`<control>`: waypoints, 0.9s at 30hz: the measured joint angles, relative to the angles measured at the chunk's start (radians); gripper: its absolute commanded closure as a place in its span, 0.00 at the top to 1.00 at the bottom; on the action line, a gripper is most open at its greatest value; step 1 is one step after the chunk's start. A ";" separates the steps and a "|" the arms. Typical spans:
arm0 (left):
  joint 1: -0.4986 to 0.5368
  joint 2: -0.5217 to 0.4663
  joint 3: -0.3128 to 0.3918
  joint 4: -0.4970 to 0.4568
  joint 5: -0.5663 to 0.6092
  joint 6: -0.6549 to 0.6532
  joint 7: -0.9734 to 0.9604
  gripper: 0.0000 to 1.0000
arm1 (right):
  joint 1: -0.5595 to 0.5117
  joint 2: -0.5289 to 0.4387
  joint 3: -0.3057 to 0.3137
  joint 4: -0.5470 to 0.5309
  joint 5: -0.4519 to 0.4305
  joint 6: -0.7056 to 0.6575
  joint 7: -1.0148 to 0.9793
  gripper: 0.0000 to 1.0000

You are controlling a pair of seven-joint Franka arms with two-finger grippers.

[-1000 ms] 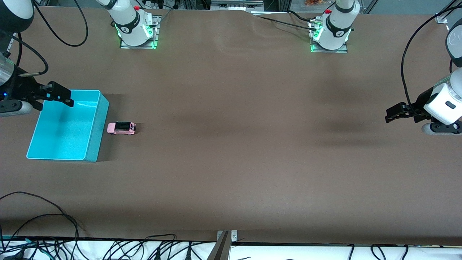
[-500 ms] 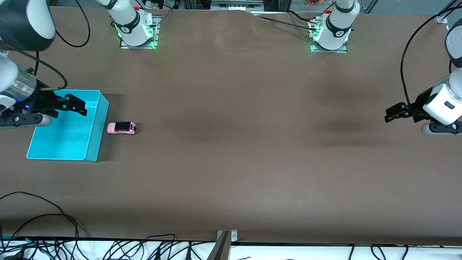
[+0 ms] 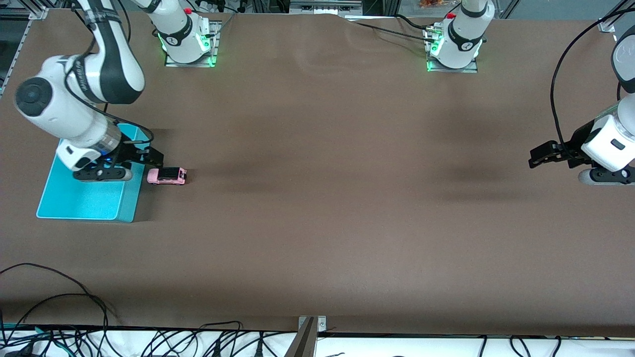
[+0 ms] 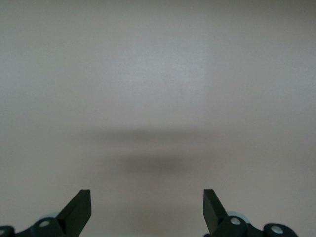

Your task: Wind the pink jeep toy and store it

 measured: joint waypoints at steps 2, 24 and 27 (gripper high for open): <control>0.000 0.000 0.000 0.000 0.000 0.000 0.000 1.00 | 0.000 -0.001 0.000 -0.037 0.000 0.014 0.023 1.00; 0.002 0.000 0.000 -0.006 0.000 0.000 0.000 1.00 | -0.003 0.070 0.001 -0.188 0.001 0.284 0.696 1.00; 0.002 0.000 0.000 -0.006 0.000 0.000 0.000 1.00 | -0.003 0.088 0.001 -0.188 0.001 0.307 0.773 1.00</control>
